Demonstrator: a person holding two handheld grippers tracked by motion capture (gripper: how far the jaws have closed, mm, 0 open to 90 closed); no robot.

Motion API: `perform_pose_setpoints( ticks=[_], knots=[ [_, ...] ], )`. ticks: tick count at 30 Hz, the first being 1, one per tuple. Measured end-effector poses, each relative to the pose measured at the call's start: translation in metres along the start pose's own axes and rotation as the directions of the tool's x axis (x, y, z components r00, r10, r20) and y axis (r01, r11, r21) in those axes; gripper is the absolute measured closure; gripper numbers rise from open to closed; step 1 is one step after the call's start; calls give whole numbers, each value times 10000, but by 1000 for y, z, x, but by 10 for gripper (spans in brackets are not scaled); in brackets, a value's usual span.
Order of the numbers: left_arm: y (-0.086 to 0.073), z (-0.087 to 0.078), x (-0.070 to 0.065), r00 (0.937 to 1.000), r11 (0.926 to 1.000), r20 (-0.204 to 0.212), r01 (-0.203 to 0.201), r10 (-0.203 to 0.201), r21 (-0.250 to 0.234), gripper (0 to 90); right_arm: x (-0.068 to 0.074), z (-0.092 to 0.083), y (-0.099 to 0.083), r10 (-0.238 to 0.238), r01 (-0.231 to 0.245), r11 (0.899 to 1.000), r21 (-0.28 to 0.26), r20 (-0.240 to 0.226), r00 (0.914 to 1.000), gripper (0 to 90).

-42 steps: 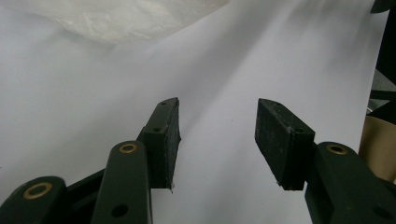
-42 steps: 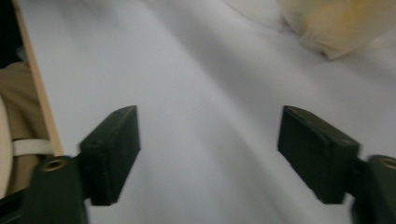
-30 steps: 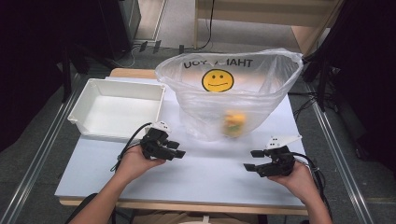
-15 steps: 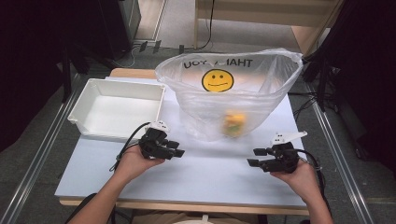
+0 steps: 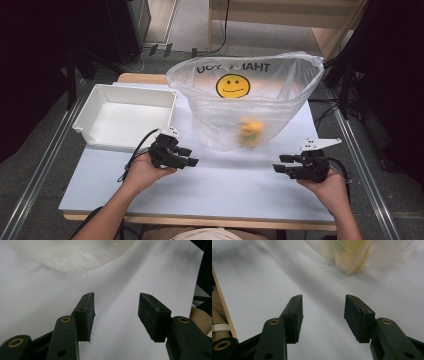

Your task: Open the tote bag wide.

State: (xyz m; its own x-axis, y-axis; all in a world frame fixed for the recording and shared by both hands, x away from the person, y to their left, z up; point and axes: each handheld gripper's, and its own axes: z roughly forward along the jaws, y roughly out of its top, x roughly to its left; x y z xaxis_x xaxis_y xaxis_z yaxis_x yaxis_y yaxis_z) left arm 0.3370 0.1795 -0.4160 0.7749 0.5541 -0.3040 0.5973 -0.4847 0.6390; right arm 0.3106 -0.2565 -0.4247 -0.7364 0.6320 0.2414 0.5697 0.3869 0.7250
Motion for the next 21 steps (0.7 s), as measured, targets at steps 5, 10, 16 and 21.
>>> perform_pose_setpoints(
  ticks=[5, 10, 16, 21],
  knots=[
    [2, 1, -1, 10000, 10000, 81, -50, 49, 76, 476, -2, 1, 0, 66, -65, 10000, 57, -118, 9999, 508],
    [13, 4, -2, 9991, 9989, 197, -386, 381, 254, 487, -9, -4, 1, 407, -404, 9991, 133, -227, 9989, 530],
    [20, -2, -8, 9987, 9981, 284, -439, 427, 436, 591, -16, -12, 4, 738, -738, 9973, 10, -247, 9970, 625],
    [25, -12, -16, 9974, 9968, 436, -595, 573, 525, 659, -20, -19, 9, 665, -653, 9975, 259, -471, 9967, 753]
  ],
)
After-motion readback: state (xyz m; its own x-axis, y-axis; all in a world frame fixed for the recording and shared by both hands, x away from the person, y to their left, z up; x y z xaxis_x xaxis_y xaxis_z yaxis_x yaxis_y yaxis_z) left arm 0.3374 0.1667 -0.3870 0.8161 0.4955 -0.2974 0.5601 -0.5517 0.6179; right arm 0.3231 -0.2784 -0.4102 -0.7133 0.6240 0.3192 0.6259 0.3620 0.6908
